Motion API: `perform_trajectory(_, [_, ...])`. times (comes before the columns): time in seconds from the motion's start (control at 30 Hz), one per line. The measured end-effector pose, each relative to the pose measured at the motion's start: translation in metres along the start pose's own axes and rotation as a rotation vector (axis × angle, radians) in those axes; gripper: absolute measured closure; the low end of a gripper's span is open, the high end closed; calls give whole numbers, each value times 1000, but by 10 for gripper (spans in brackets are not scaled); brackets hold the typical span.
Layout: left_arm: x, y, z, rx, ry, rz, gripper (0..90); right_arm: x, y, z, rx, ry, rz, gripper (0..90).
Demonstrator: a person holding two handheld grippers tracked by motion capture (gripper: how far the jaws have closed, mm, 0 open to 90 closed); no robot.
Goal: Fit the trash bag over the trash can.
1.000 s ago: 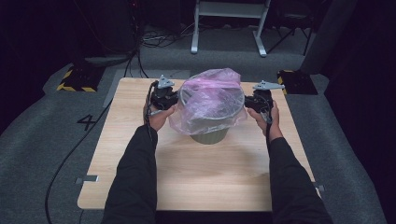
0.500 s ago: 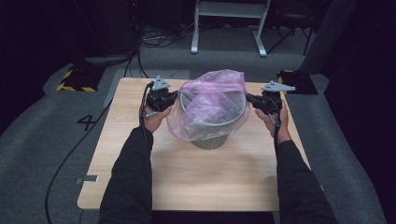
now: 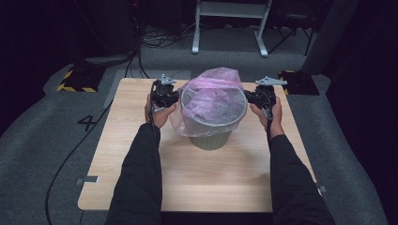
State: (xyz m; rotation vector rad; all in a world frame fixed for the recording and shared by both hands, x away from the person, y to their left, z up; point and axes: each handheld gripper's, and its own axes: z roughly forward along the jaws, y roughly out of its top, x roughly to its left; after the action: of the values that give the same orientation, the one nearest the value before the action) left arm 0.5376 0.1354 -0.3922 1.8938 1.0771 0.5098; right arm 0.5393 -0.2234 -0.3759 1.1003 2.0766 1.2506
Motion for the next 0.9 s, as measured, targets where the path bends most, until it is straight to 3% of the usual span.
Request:
perform_trajectory(0.2, [-7, -2, 8, 26, -24, 4, 896, 1, -3, 8, 39, 44, 33, 896])
perform_trajectory(0.23, [-8, -2, 6, 27, -5, 4, 877, 1, -4, 8, 46, 60, 38, 895])
perform_trajectory(0.27, [-7, -2, 4, 21, -8, -2, 757, 1, -5, 7, 54, 65, 25, 892])
perform_trajectory(0.4, [-3, -8, -9, -18, 0, 16, 681, -1, -8, 0, 49, 58, 7, 892])
perform_trajectory(0.47, [3, -11, -18, -47, 5, -14, 538, -3, -11, -3, 42, 58, 10, 892])
perform_trajectory(0.5, [7, -13, -24, -62, -18, -37, 485, -4, -11, -3, 40, 57, 8, 892])
perform_trajectory(0.6, [10, -19, -38, -107, -13, -16, 328, -7, -14, -6, 32, 56, 15, 893])
perform_trajectory(0.73, [8, -27, -55, -134, -50, 21, 251, -9, -14, -9, 25, 51, 12, 892])
perform_trajectory(0.9, [-7, -36, -76, -166, -76, 99, 197, -9, -14, -12, 24, 41, -4, 887])
